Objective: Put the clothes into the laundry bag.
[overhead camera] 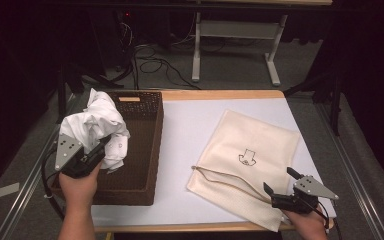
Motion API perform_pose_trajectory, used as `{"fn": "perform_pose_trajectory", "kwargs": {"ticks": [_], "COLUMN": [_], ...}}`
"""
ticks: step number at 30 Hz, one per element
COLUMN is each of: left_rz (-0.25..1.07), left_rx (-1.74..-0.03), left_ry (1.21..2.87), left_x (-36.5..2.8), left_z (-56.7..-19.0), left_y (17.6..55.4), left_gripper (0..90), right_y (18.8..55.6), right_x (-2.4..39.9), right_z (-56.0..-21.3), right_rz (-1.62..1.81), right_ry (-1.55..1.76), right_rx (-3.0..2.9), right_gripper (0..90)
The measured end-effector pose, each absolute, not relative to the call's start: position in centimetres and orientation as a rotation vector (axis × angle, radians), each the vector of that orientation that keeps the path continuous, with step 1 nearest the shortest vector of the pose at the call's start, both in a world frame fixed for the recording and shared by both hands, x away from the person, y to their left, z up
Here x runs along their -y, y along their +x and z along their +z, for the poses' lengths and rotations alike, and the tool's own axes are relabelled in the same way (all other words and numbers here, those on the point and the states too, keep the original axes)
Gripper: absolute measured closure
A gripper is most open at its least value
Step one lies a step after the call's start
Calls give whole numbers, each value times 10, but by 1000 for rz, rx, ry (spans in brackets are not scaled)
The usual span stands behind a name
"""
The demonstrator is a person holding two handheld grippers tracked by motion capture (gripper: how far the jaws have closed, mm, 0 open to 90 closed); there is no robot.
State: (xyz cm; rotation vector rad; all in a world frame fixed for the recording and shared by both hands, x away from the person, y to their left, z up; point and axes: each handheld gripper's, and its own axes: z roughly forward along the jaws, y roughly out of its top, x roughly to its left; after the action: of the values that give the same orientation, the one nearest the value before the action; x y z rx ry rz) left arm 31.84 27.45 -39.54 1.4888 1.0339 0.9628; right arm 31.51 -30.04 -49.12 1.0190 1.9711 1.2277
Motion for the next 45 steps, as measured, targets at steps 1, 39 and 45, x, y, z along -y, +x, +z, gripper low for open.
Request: {"fn": "perform_pose_trajectory", "kwargs": {"ticks": [1,39,45], "left_rz": [968,765,724], "left_rx": [-1025,-676,-647], "left_ry": [1492,1556,1597], "left_x": [-272,-142,-125], "left_z": [-394,-360,-368], "left_y": [317,285,285], "left_gripper": [676,673,673], "right_y": [315,314,315], "right_x": [300,299,299], "right_z": [-491,-491,-491], "right_rz": [1230,1236,1239], "right_ry": [1018,1002,1006], "right_rx": [-1970,-1990,-1991], "right_gripper": [42,56,65]}}
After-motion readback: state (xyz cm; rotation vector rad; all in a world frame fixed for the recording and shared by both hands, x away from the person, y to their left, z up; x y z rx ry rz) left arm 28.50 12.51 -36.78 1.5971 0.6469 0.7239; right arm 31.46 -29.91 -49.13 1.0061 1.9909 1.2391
